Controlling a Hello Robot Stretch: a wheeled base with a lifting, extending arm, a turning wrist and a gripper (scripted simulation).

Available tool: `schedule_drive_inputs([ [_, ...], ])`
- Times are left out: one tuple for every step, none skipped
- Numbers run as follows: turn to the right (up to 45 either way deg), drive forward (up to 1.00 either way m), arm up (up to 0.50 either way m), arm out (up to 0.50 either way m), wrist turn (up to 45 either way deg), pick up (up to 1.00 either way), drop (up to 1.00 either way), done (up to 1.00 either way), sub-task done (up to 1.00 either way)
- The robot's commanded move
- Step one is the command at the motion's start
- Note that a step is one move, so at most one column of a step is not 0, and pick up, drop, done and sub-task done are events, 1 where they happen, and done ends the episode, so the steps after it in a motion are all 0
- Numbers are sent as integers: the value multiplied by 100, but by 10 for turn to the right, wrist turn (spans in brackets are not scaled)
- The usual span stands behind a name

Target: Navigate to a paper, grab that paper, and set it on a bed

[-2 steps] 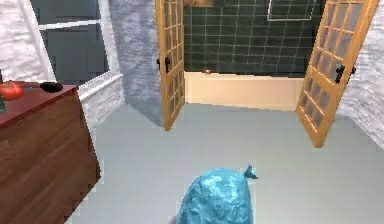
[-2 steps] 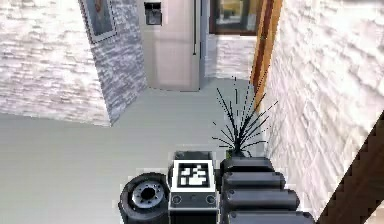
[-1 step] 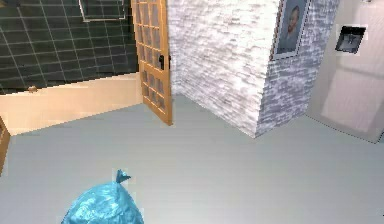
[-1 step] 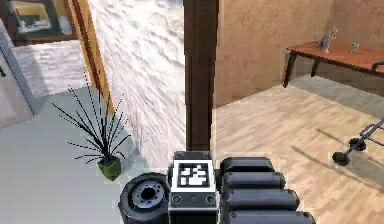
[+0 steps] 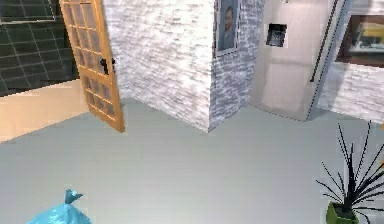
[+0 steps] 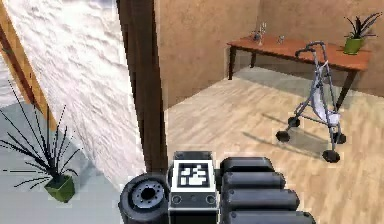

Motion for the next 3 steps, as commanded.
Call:
schedule_drive_inputs([
  [0,80,0,0,0,0,0,0,0],
  [-450,0,0,0,0,0,0,0,0],
  [0,80,0,0,0,0,0,0,0],
])
